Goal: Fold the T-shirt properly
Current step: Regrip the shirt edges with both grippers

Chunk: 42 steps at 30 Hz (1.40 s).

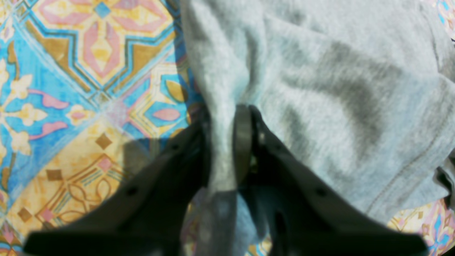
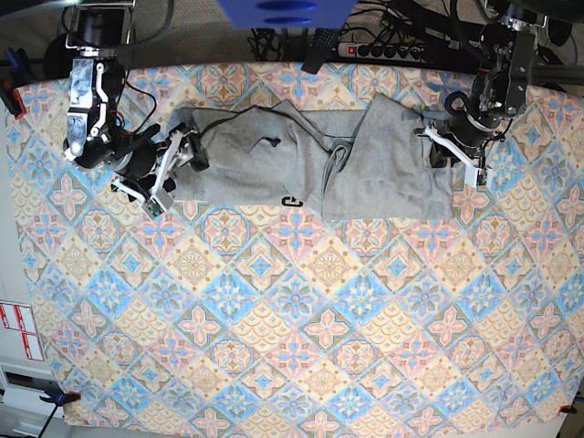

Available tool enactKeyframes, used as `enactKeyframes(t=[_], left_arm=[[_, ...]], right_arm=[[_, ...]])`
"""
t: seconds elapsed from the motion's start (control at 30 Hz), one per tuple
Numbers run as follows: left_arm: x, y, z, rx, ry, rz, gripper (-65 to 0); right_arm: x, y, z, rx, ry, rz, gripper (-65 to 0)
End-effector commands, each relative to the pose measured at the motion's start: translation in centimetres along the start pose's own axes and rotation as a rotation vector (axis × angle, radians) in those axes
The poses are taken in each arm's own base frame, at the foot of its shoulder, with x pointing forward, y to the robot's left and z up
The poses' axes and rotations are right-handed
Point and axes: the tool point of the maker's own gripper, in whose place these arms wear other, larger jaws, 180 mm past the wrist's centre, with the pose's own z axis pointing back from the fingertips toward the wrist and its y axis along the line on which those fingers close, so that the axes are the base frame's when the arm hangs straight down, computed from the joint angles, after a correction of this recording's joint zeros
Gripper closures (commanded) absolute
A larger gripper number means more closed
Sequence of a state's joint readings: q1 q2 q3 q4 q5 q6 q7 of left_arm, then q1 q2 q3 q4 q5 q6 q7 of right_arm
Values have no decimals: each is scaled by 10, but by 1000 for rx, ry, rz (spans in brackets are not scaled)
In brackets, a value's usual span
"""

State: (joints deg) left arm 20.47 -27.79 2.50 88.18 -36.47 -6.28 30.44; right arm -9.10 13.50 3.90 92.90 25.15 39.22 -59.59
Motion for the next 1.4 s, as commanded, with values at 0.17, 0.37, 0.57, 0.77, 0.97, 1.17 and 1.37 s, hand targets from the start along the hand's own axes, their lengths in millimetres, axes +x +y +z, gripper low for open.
enactKeyframes(t=[0.17, 0.37, 0.57, 0.77, 0.97, 1.17, 1.37], left_arm=[[12, 0, 3, -8, -35, -15, 0], [12, 0, 3, -8, -35, -15, 0], [12, 0, 3, -9, -35, -16, 0], [12, 0, 3, -9, -35, -16, 0], [14, 0, 2, -10, -38, -15, 0], [15, -1, 2, -11, -41, -16, 0], [15, -1, 2, -11, -42, -16, 0]], right_arm=[[15, -11, -3, 19, -46, -38, -415], [13, -15, -9, 22, -64, -72, -415], [-3, -29, -12, 7, -72, -155, -415], [-13, -51, -3, -45, -94, -228, -415], [-17, -53, -1, -51, -85, -238, -416], [-35, -45, -14, -18, -50, -298, -416], [-41, -27, -24, 18, -47, -333, -416]])
